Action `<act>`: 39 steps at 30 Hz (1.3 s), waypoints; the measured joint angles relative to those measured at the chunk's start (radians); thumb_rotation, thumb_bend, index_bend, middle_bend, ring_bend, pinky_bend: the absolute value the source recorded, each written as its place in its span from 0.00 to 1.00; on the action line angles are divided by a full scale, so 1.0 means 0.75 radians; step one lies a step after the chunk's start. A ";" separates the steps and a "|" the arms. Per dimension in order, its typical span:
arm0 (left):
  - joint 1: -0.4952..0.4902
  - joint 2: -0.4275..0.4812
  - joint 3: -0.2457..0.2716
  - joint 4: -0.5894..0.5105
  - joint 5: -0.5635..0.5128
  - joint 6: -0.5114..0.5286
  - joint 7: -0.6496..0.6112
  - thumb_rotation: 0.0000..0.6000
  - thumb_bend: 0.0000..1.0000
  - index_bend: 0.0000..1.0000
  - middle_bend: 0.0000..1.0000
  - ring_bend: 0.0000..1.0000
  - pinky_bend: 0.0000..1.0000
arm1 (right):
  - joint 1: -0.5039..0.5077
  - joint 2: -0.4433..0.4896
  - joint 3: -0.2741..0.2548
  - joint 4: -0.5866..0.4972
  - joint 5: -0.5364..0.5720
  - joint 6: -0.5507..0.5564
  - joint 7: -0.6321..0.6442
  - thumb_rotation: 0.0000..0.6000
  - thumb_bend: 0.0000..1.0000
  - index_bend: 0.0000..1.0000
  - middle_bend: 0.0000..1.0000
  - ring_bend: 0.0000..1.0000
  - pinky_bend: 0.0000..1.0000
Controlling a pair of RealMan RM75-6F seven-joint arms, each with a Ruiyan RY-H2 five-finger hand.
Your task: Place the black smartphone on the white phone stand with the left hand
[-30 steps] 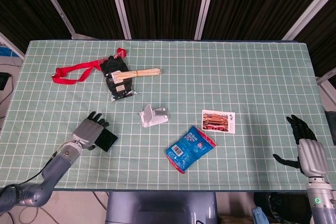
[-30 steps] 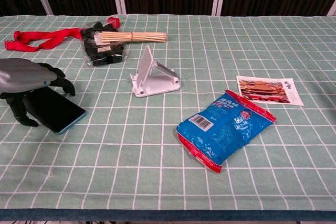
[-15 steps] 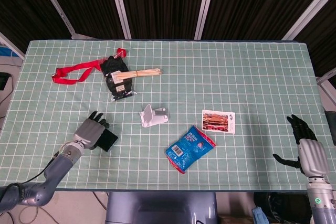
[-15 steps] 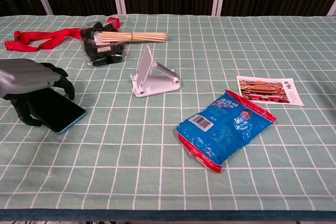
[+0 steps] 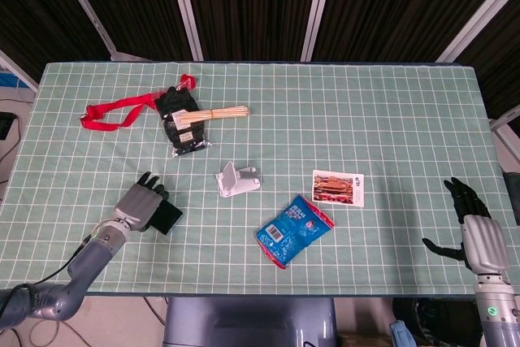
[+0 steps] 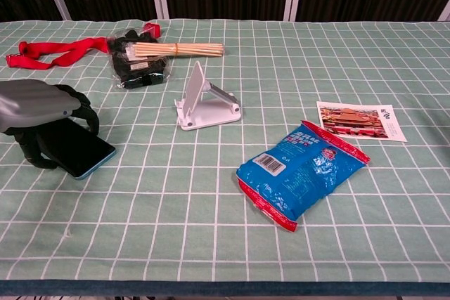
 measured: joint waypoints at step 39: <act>0.022 0.036 -0.221 -0.143 0.001 0.230 -0.223 1.00 0.57 0.67 0.72 0.23 0.09 | 0.000 0.007 0.003 -0.006 0.008 -0.010 0.034 1.00 0.10 0.00 0.00 0.00 0.15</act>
